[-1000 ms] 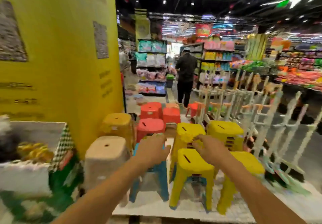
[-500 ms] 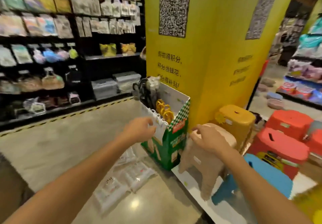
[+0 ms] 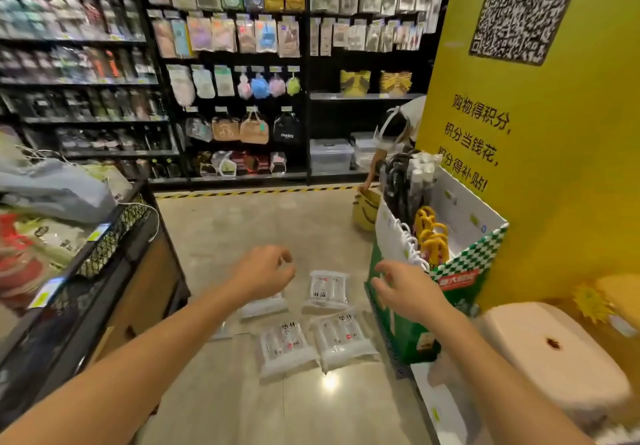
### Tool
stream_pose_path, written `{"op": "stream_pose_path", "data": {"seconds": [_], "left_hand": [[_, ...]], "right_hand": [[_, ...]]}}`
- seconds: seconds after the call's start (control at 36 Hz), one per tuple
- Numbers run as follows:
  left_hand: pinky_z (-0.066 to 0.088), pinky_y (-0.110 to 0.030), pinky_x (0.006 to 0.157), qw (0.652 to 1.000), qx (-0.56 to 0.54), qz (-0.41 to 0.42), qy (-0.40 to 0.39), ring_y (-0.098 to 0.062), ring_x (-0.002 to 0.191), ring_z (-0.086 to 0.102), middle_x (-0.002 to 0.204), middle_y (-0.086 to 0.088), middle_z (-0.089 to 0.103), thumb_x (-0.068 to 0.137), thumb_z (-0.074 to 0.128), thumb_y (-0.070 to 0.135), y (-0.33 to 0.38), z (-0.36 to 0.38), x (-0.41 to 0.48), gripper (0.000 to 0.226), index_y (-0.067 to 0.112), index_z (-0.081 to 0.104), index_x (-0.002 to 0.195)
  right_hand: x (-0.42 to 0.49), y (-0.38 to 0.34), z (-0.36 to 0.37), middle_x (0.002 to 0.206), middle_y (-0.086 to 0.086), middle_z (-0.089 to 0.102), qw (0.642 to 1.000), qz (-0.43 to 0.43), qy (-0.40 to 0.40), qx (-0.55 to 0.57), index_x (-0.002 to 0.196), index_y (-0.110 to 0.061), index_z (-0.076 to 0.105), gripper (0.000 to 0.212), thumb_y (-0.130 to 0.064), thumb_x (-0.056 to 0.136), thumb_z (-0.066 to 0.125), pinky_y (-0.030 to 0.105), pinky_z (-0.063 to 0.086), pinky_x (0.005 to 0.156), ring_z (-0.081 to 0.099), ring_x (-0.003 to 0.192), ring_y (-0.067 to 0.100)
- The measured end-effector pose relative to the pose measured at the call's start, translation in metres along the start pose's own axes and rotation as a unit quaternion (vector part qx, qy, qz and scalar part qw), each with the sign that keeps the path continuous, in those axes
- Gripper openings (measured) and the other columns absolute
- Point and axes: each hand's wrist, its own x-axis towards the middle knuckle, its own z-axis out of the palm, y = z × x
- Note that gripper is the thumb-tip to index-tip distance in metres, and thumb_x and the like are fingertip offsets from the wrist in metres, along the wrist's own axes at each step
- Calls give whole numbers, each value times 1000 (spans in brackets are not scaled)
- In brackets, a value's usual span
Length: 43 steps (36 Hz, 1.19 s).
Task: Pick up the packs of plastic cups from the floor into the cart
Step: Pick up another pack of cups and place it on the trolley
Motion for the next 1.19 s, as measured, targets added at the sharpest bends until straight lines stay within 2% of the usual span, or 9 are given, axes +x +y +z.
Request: {"op": "stream_pose_path", "data": {"seconds": [0.11, 0.25, 0.36, 0.47, 0.64, 0.75, 0.89, 1.08, 1.19], "left_hand": [[53, -36, 88, 1000, -1, -13, 12, -17, 101, 61, 117, -2, 65, 94, 51, 40, -18, -5, 16, 38, 18, 60, 125], [53, -37, 90, 1000, -13, -18, 12, -18, 103, 60, 119, -3, 64, 94, 51, 40, -37, -8, 52, 40, 19, 59, 127], [53, -37, 89, 1000, -22, -9, 12, -19, 104, 60, 119, -2, 64, 93, 51, 43, -57, -8, 92, 41, 21, 60, 126], [50, -31, 83, 999, -46, 3, 11, -18, 105, 60, 121, -1, 63, 94, 50, 41, -82, -9, 143, 41, 21, 58, 129], [50, -34, 86, 996, -88, -13, 7, -22, 108, 60, 120, -2, 63, 93, 52, 38, -135, -8, 204, 39, 21, 59, 127], [50, -34, 90, 995, -95, -33, -19, -22, 106, 61, 120, -3, 66, 93, 52, 39, -175, 2, 229, 39, 20, 61, 125], [51, -35, 90, 989, -126, -70, -45, -20, 103, 61, 115, -3, 66, 94, 52, 40, -223, 18, 263, 36, 20, 60, 123], [40, -26, 80, 981, -135, -129, -53, -21, 112, 58, 128, -4, 61, 96, 52, 33, -278, 70, 322, 39, 16, 56, 131], [45, -34, 94, 965, -166, -194, -58, -24, 117, 57, 133, -6, 57, 95, 53, 34, -308, 124, 351, 44, 19, 51, 136]], "right_hand": [[27, -12, -1, 133, 3, 69, 1000, -13, -18, -3, 145, -20, 55, 45, -39, 106, 49, 35, 52, 95, 64, 120, 23], [64, -29, 1, 129, 2, 69, 999, -19, -31, 0, 145, -22, 54, 44, -42, 106, 49, 41, 56, 94, 64, 118, 22], [98, -44, 5, 132, 3, 68, 999, -13, -35, -8, 145, -22, 54, 44, -42, 106, 49, 38, 55, 92, 65, 117, 23], [145, -59, 10, 130, 2, 69, 999, 3, -36, -18, 144, -24, 55, 44, -42, 104, 50, 41, 57, 94, 65, 115, 23], [218, -86, 28, 132, 4, 68, 998, 13, -47, -31, 144, -23, 55, 42, -40, 105, 50, 40, 56, 93, 64, 119, 24], [262, -101, 54, 129, 6, 70, 997, 16, -73, -21, 143, -24, 55, 43, -43, 105, 49, 47, 57, 95, 66, 116, 26], [317, -114, 93, 123, 6, 74, 995, 13, -102, -9, 141, -23, 58, 42, -43, 104, 50, 47, 57, 96, 68, 116, 27], [410, -103, 156, 139, 10, 65, 986, 0, -167, 4, 149, -19, 50, 45, -33, 106, 51, 44, 52, 103, 62, 125, 29], [469, -76, 215, 140, 16, 64, 978, -2, -209, 11, 152, -19, 46, 48, -31, 105, 52, 49, 53, 103, 64, 123, 36]]}}
